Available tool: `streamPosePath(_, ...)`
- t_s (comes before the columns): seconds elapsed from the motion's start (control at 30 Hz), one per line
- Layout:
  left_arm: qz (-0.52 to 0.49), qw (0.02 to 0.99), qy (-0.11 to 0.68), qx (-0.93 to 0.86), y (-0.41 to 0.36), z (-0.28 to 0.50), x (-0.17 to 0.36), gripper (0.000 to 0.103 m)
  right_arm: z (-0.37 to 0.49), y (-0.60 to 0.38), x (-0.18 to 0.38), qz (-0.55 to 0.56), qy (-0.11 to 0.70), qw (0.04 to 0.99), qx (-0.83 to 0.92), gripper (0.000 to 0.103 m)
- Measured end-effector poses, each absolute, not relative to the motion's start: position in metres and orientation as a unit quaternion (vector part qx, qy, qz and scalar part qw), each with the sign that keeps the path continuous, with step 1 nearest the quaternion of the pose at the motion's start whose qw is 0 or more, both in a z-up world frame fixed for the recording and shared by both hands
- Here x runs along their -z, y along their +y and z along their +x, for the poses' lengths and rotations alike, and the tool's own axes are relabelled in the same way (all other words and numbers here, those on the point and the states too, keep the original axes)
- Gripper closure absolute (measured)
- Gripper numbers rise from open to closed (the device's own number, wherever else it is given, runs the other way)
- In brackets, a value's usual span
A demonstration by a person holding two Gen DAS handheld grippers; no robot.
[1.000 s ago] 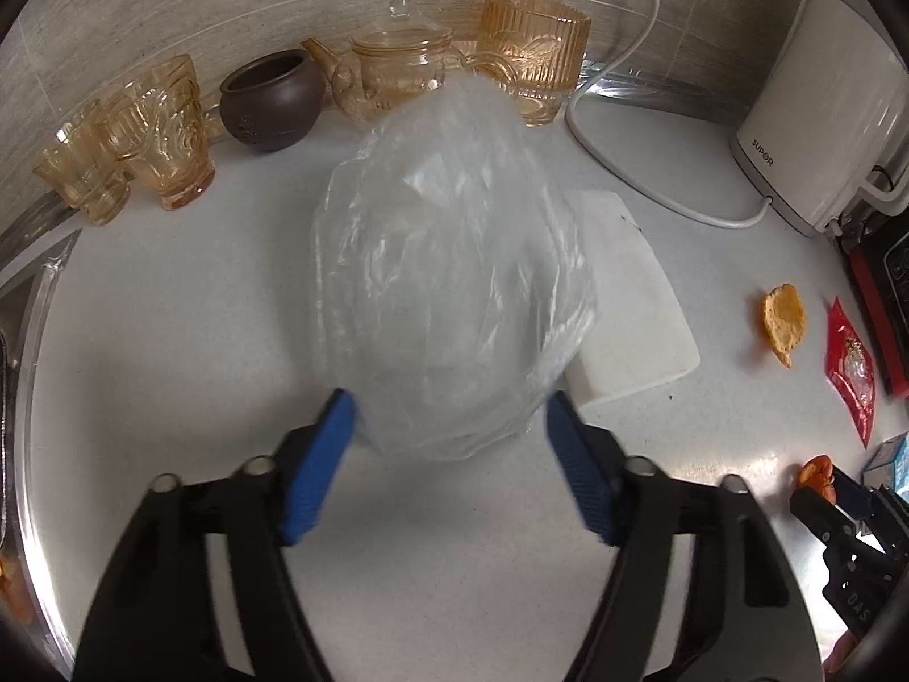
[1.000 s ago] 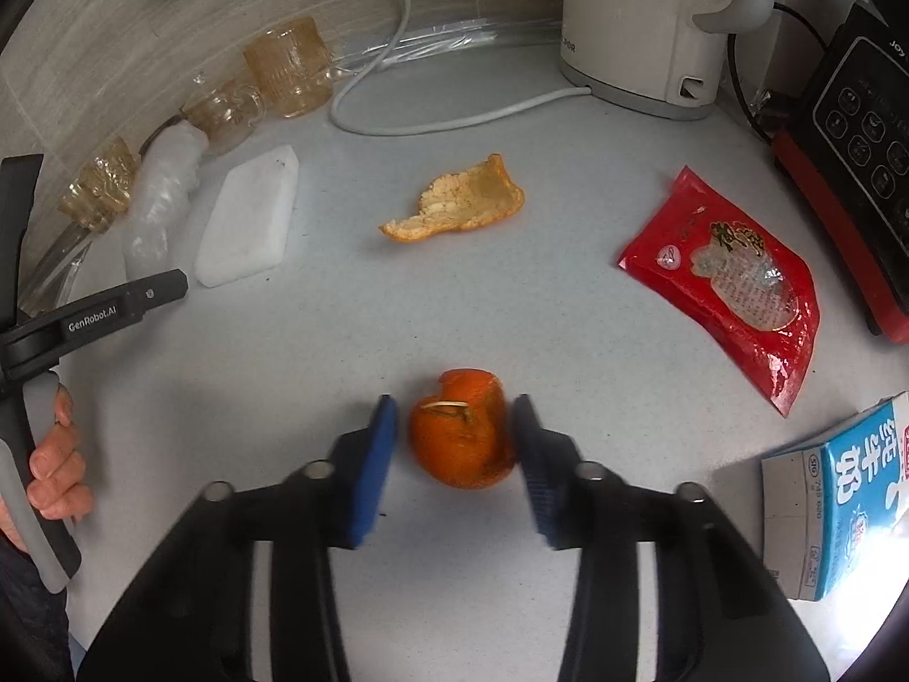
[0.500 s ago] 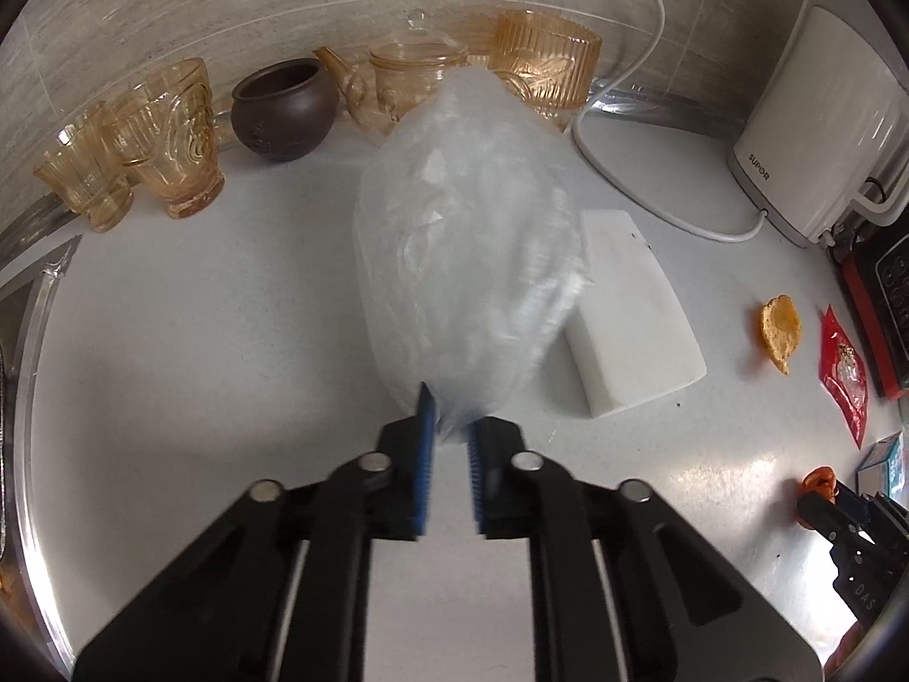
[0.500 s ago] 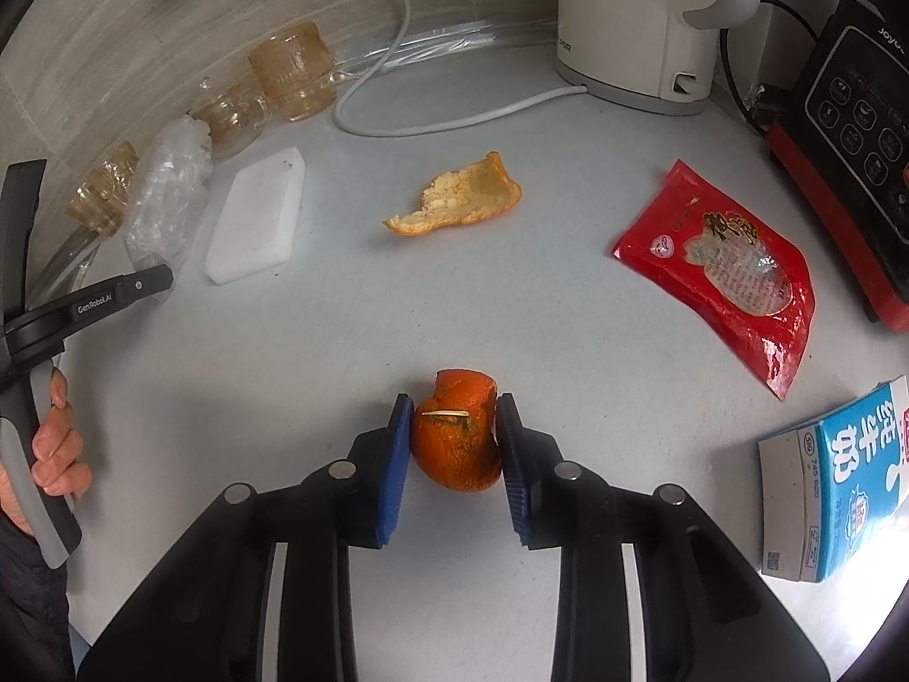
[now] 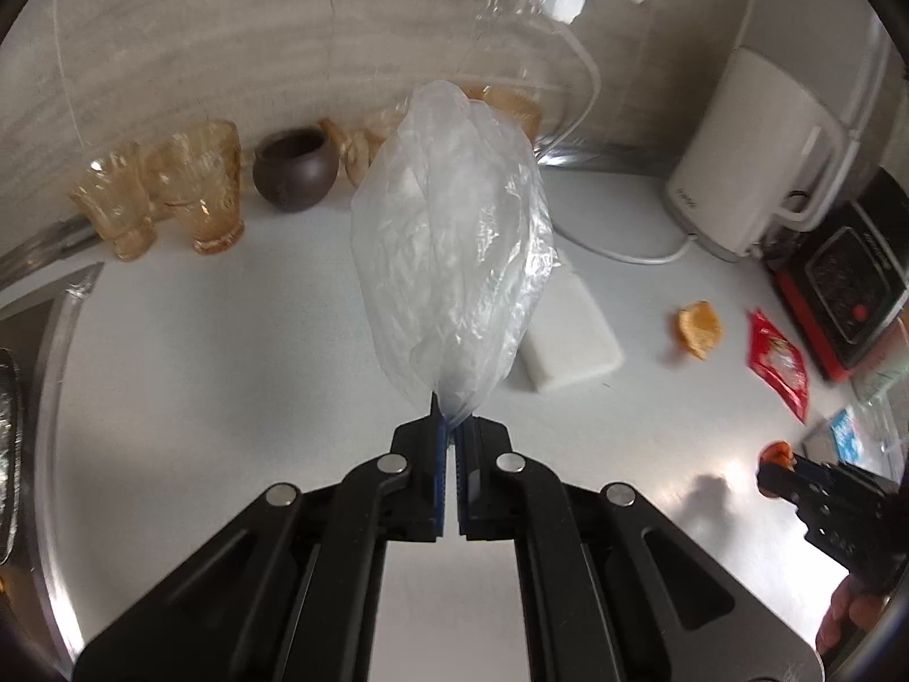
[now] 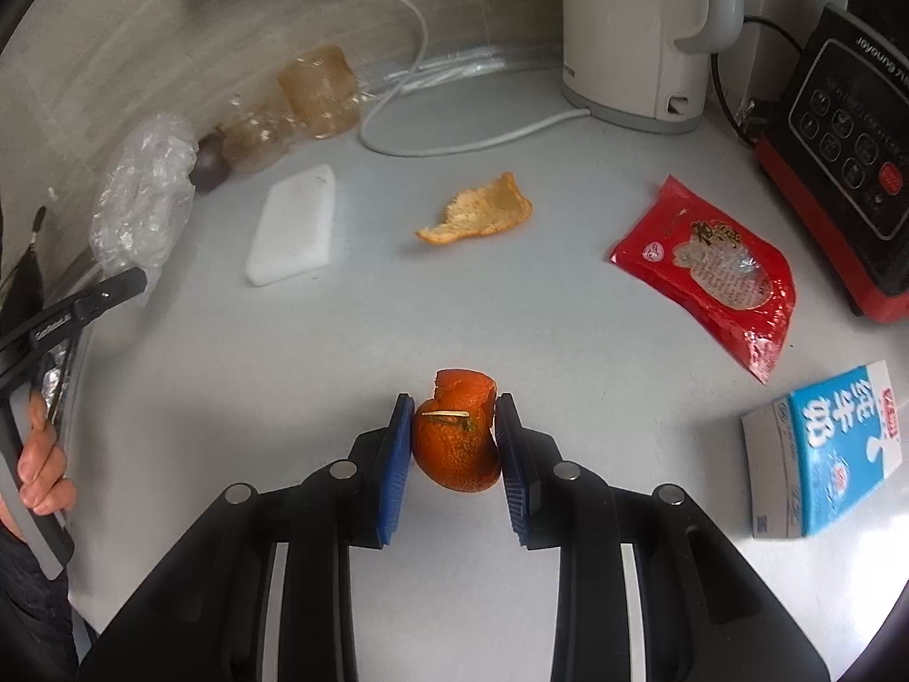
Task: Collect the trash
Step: 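Drop the plastic bag into the green basket with the left tool while the right tool drops the tangerine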
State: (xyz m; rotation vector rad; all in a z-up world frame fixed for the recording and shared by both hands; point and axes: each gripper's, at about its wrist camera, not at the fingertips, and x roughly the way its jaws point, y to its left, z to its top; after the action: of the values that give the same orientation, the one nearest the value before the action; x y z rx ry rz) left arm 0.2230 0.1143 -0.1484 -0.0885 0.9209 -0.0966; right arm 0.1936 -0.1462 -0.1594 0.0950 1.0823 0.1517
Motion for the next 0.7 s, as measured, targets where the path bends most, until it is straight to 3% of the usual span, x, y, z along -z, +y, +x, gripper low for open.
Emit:
streamPosePath(0.3,-0.052,0.890,0.443,0.094,0.099,0.118,0.122,0.101,0.120,-0.133,0.124,0.038,0.501,0.860,-0.091,0.074)
streamPosePath(0.7,-0.013,0.851,0.505,0.148,0.070,-0.026,0.139,0.101,0.001,-0.120,0.110,0.030,0.525,0.840,-0.137,0.074)
